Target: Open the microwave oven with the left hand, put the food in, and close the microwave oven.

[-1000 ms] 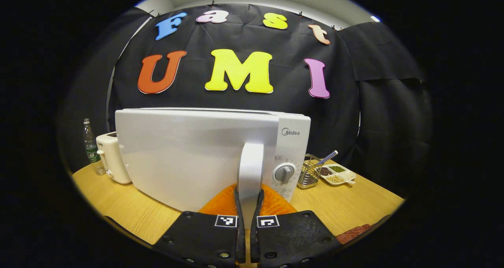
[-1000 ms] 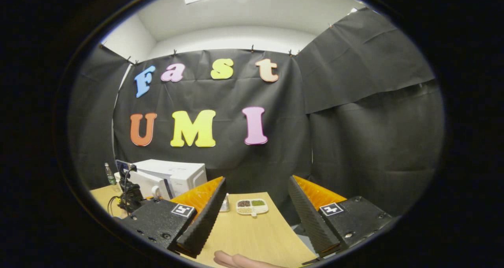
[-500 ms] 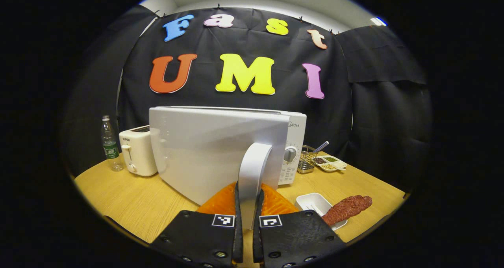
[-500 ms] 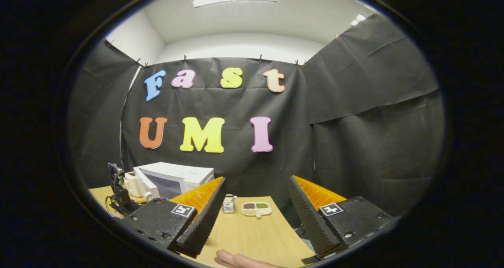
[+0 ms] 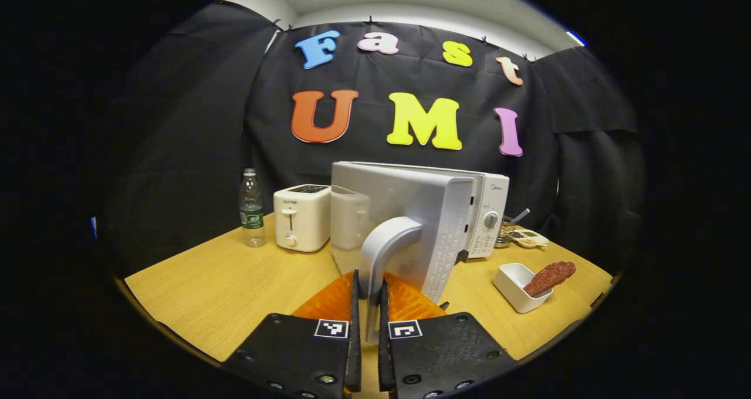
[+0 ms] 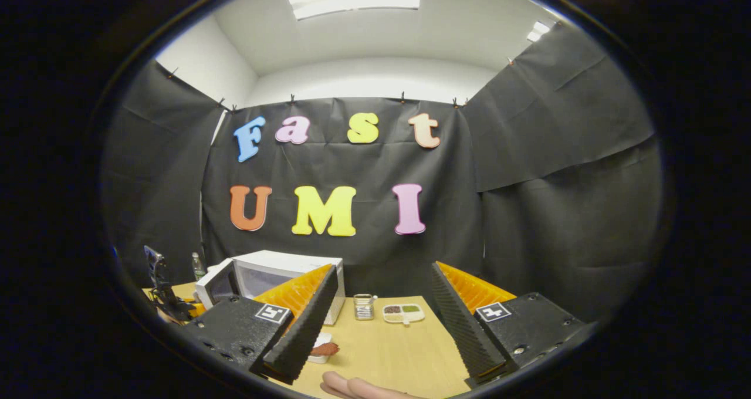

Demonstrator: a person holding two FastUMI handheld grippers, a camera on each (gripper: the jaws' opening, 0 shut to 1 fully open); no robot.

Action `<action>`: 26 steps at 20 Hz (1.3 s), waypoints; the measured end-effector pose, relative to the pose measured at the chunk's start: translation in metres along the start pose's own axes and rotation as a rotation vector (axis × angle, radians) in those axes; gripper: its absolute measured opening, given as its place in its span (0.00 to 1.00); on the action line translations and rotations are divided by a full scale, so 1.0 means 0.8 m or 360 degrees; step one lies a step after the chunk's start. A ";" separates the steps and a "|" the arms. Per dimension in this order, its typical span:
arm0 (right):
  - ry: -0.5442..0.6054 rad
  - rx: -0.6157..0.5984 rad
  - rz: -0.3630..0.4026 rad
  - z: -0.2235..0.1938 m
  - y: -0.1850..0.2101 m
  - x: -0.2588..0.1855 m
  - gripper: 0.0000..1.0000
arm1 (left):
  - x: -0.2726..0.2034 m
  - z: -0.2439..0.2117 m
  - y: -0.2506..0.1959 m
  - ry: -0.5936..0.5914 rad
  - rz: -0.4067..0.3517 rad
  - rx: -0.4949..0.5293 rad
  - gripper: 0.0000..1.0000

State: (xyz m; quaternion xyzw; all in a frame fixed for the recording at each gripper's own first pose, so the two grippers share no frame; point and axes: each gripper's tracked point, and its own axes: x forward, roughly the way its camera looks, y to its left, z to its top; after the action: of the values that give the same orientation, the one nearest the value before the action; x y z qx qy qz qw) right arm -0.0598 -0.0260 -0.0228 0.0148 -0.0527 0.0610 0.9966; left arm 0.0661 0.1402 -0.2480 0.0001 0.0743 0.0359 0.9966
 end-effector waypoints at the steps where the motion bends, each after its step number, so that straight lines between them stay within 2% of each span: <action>1: 0.0014 0.0006 0.0021 -0.002 0.007 -0.002 0.92 | -0.006 -0.001 0.021 0.0000 0.0035 -0.0019 0.11; 2: 0.0031 0.0006 0.0040 -0.003 0.013 -0.002 1.00 | -0.010 -0.001 0.041 -0.0001 0.0053 -0.0040 0.11; 3: 0.0047 0.0009 0.0059 -0.005 0.020 -0.003 1.00 | -0.013 -0.002 0.051 0.0009 0.0028 -0.0063 0.10; 4: 0.0059 0.0016 0.0073 -0.005 0.025 -0.003 0.92 | -0.014 -0.002 0.058 0.0009 -0.0009 -0.0076 0.10; 6: 0.0089 0.0022 0.0087 -0.010 0.032 0.000 0.92 | -0.013 0.001 0.069 0.0003 -0.0075 -0.0045 0.10; 8: 0.0134 0.0015 0.0103 -0.020 0.039 0.002 0.92 | -0.012 0.002 0.078 0.0009 -0.0141 -0.0089 0.17; 9: 0.0159 0.0013 0.0112 -0.027 0.043 0.003 0.92 | -0.013 0.003 0.087 0.0010 -0.0132 -0.0120 0.18; 10: 0.0183 0.0012 0.0120 -0.032 0.045 0.004 0.92 | -0.012 -0.002 0.097 0.0035 -0.0118 -0.0128 0.30; 11: 0.0211 0.0008 0.0126 -0.039 0.046 0.006 0.92 | -0.014 -0.004 0.104 0.0043 -0.0122 -0.0144 0.34; 12: 0.0240 0.0002 0.0130 -0.047 0.046 0.009 0.92 | -0.017 -0.003 0.108 0.0041 -0.0122 -0.0161 0.57; 13: 0.0267 -0.0007 0.0135 -0.056 0.046 0.012 0.92 | -0.018 -0.002 0.116 0.0020 -0.0102 -0.0171 0.62; 14: 0.0291 -0.0015 0.0140 -0.062 0.046 0.017 0.92 | -0.021 -0.005 0.120 0.0028 -0.0108 -0.0170 0.72; 15: 0.0318 -0.0021 0.0137 -0.071 0.043 0.022 1.00 | -0.026 -0.006 0.119 0.0020 -0.0118 -0.0163 0.88; 17: 0.0392 -0.0015 0.0147 -0.091 0.042 0.032 1.00 | -0.040 0.007 0.128 -0.0049 -0.0161 -0.0197 0.89; 18: 0.0433 -0.0002 0.0160 -0.101 0.042 0.038 0.92 | -0.049 0.011 0.137 -0.0066 -0.0160 -0.0224 0.89; 19: 0.0471 0.0016 0.0178 -0.111 0.044 0.045 1.00 | -0.055 0.013 0.148 -0.0071 -0.0127 -0.0237 0.89; 20: 0.0515 0.0031 0.0195 -0.120 0.045 0.053 1.00 | -0.065 0.017 0.160 -0.0063 -0.0089 -0.0248 0.89; 21: 0.0563 0.0042 0.0214 -0.133 0.046 0.062 0.92 | -0.077 0.022 0.169 -0.0060 -0.0047 -0.0251 0.89; 22: 0.0613 0.0048 0.0235 -0.144 0.047 0.072 1.00 | -0.089 0.031 0.174 -0.0067 -0.0007 -0.0246 0.90; 23: 0.0670 0.0053 0.0257 -0.158 0.049 0.083 0.92 | -0.100 0.043 0.180 -0.0084 0.0041 -0.0245 0.90; 24: 0.0731 0.0063 0.0289 -0.171 0.052 0.093 1.00 | -0.111 0.057 0.180 -0.0090 0.0080 -0.0244 0.92; 25: 0.0791 0.0075 0.0322 -0.186 0.055 0.104 0.92 | -0.118 0.071 0.178 -0.0093 0.0113 -0.0241 0.93; 26: 0.0858 0.0088 0.0352 -0.200 0.057 0.115 0.92 | -0.125 0.088 0.173 -0.0111 0.0135 -0.0232 0.93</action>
State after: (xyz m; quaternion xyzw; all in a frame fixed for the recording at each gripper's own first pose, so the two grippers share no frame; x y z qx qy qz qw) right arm 0.0420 0.0362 -0.1710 0.0192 0.2146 0.1725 0.9612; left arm -0.0318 0.2716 -0.1626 -0.0679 0.0367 0.0834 0.9935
